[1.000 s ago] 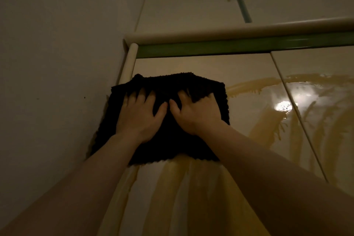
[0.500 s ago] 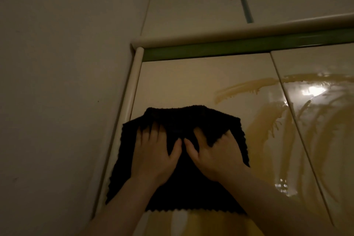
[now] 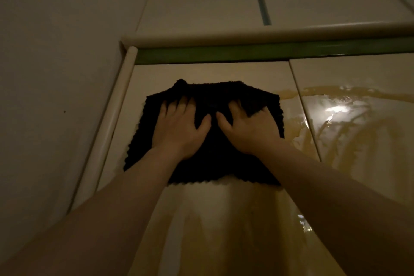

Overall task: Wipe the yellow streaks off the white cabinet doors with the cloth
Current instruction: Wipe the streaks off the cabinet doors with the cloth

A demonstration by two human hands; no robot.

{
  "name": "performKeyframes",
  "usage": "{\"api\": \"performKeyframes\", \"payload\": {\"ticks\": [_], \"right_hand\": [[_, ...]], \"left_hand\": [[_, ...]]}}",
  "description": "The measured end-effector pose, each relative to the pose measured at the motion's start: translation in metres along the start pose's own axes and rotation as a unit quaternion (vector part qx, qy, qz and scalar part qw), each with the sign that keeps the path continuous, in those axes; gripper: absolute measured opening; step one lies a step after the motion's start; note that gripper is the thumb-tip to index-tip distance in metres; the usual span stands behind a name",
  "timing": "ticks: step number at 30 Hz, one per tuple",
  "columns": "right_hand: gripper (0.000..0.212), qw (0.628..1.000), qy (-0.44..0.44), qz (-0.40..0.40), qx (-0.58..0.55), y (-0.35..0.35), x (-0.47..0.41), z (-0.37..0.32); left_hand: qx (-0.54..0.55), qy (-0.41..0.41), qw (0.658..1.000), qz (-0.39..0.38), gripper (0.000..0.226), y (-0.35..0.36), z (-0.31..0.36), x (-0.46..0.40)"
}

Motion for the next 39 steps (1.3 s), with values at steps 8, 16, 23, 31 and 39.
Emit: {"api": "performKeyframes", "payload": {"ticks": [8,16,23,31,39], "right_hand": [[0.049,0.996,0.015,0.069,-0.046,-0.034,0.092,-0.003],[0.05,0.996,-0.001,0.078,-0.048,-0.037,0.091,0.008],[0.067,0.997,0.066,-0.026,-0.02,-0.011,0.006,0.072],[0.061,0.996,0.081,-0.026,-0.012,-0.01,-0.005,0.089],[0.046,0.995,0.035,0.079,-0.043,-0.049,0.085,0.083]], "left_hand": [[0.027,0.013,0.999,-0.026,0.064,-0.016,0.032,0.095],[0.005,0.017,0.999,-0.051,0.074,-0.014,0.048,0.088],[-0.003,0.017,1.0,-0.017,0.073,0.013,0.071,-0.014],[-0.011,0.028,1.0,-0.005,0.071,0.02,0.08,-0.035],[0.019,0.036,0.999,-0.016,0.071,0.004,0.114,0.051]]}}
Point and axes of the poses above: each hand's wrist, its own x-axis away from the middle knuckle, its own y-axis out of the palm, z = x × y, the point moved 8 cm from there along -x, towards the middle knuckle, and after that the axes turned 13 degrees about z, right-handed, at the moved point
